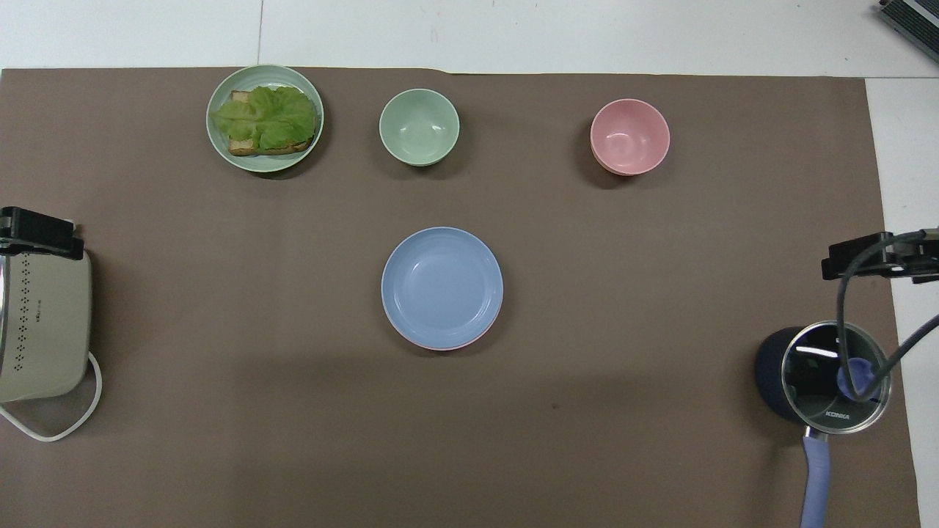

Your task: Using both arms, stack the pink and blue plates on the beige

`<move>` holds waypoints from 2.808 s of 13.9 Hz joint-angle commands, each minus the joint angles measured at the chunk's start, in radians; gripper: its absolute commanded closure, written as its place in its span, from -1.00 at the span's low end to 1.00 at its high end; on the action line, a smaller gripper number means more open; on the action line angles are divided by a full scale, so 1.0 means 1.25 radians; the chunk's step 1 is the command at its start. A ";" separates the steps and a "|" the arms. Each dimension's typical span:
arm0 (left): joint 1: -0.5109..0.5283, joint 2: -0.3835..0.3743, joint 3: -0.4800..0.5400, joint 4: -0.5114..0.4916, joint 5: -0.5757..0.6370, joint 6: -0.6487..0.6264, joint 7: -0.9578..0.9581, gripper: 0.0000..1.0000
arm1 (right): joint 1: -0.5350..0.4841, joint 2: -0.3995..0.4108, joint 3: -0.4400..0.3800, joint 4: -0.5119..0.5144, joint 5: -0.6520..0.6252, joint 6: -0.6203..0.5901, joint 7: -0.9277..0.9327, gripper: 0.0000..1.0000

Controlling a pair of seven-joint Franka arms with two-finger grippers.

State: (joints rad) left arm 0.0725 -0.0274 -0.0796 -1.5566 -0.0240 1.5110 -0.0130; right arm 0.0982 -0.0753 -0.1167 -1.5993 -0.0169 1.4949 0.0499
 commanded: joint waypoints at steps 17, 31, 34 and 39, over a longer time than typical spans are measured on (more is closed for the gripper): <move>0.002 -0.008 -0.001 0.005 0.009 -0.016 -0.008 -1.00 | -0.011 -0.021 -0.002 -0.005 0.012 -0.010 -0.078 -1.00; 0.002 -0.008 -0.001 0.005 0.009 -0.015 -0.008 -1.00 | -0.010 -0.028 -0.002 -0.020 0.013 -0.007 -0.077 -1.00; 0.002 -0.008 -0.001 0.005 0.009 -0.016 -0.008 -1.00 | -0.011 -0.029 -0.002 -0.020 0.013 -0.007 -0.077 -1.00; 0.002 -0.008 -0.001 0.005 0.009 -0.015 -0.008 -1.00 | -0.011 -0.029 -0.002 -0.020 0.013 -0.008 -0.077 -1.00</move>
State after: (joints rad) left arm 0.0725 -0.0275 -0.0796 -1.5566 -0.0240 1.5110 -0.0131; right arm 0.0974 -0.0864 -0.1206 -1.6005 -0.0144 1.4915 -0.0169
